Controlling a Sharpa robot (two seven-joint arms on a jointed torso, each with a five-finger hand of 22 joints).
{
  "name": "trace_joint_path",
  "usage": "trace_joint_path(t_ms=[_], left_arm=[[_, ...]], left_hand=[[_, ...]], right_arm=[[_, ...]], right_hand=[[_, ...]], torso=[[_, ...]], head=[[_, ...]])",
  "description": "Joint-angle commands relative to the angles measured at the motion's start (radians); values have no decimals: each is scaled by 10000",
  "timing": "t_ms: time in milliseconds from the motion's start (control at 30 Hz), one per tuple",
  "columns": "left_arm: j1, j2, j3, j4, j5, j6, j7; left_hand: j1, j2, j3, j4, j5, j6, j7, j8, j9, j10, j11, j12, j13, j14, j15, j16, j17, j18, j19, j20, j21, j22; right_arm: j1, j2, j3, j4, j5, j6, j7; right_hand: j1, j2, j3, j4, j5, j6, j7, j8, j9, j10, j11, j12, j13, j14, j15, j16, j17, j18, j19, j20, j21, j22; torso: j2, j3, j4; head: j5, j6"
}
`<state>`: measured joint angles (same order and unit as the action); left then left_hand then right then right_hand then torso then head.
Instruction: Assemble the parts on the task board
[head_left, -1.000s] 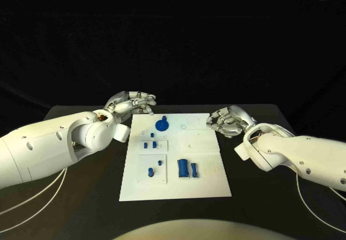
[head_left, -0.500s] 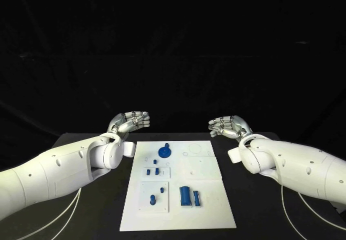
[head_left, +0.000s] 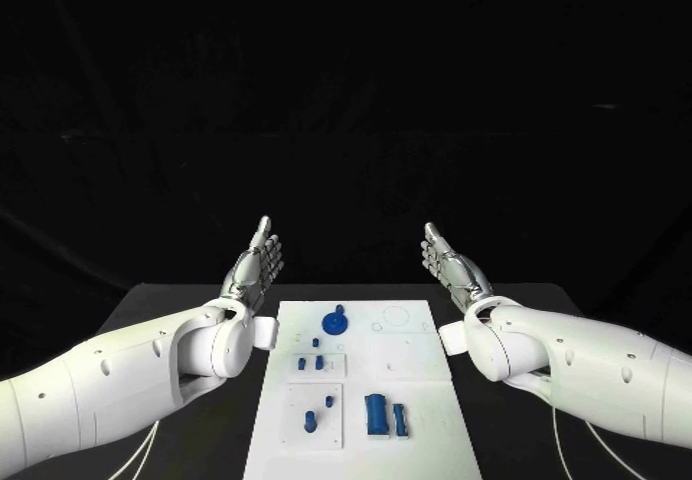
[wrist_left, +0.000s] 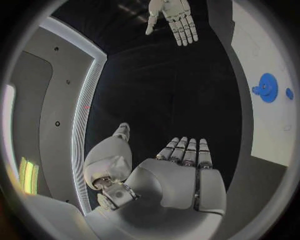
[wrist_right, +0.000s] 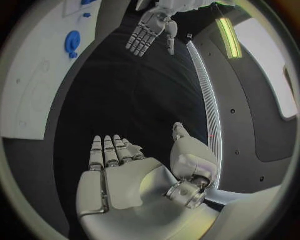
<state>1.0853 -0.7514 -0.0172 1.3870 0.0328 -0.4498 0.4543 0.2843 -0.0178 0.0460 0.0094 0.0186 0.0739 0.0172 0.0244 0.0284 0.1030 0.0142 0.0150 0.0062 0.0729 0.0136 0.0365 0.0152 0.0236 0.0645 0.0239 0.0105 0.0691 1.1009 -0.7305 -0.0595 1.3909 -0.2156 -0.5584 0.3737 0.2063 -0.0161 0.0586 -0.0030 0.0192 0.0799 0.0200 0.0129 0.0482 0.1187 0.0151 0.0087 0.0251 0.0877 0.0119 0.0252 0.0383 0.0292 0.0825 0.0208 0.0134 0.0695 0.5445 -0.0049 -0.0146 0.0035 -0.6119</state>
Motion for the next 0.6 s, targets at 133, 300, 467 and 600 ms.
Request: trace_joint_path(t_ms=[133,300,467,600], left_arm=[[-238,-185,118,1259,-272,-2499,540],[-334,-269,163,1734,-319,-3085,637],[-353,-286,172,1830,-328,-3202,657],[-353,-286,172,1830,-328,-3202,657]], left_hand=[[-2843,178,-460,-94,-186,-739,-172,-244,-284,-1030,-142,-150,-62,-729,-136,-365,-152,-236,-645,-239,-105,-691],[-2843,178,-460,-94,-186,-739,-172,-244,-284,-1030,-142,-150,-62,-729,-136,-365,-152,-236,-645,-239,-105,-691],[-2843,178,-460,-94,-186,-739,-172,-244,-284,-1030,-142,-150,-62,-729,-136,-365,-152,-236,-645,-239,-105,-691],[-2843,178,-460,-94,-186,-739,-172,-244,-284,-1030,-142,-150,-62,-729,-136,-365,-152,-236,-645,-239,-105,-691]], right_arm=[[-373,-364,422,1323,1785,-1758,1242],[-498,-485,581,1756,2128,-2088,1446],[-509,-495,595,1791,2156,-2116,1463],[-509,-495,595,1791,2156,-2116,1463]], right_hand=[[-2063,161,-586,30,-192,-799,-200,-129,-482,-1187,-151,-87,-251,-877,-119,-252,-383,-292,-825,-208,-134,-695],[-2063,161,-586,30,-192,-799,-200,-129,-482,-1187,-151,-87,-251,-877,-119,-252,-383,-292,-825,-208,-134,-695],[-2063,161,-586,30,-192,-799,-200,-129,-482,-1187,-151,-87,-251,-877,-119,-252,-383,-292,-825,-208,-134,-695],[-2063,161,-586,30,-192,-799,-200,-129,-482,-1187,-151,-87,-251,-877,-119,-252,-383,-292,-825,-208,-134,-695]], torso=[[-3,49,146],[-3,49,146],[-3,49,146],[-3,49,146]], head=[[-35,119],[-35,119],[-35,119],[-35,119]])
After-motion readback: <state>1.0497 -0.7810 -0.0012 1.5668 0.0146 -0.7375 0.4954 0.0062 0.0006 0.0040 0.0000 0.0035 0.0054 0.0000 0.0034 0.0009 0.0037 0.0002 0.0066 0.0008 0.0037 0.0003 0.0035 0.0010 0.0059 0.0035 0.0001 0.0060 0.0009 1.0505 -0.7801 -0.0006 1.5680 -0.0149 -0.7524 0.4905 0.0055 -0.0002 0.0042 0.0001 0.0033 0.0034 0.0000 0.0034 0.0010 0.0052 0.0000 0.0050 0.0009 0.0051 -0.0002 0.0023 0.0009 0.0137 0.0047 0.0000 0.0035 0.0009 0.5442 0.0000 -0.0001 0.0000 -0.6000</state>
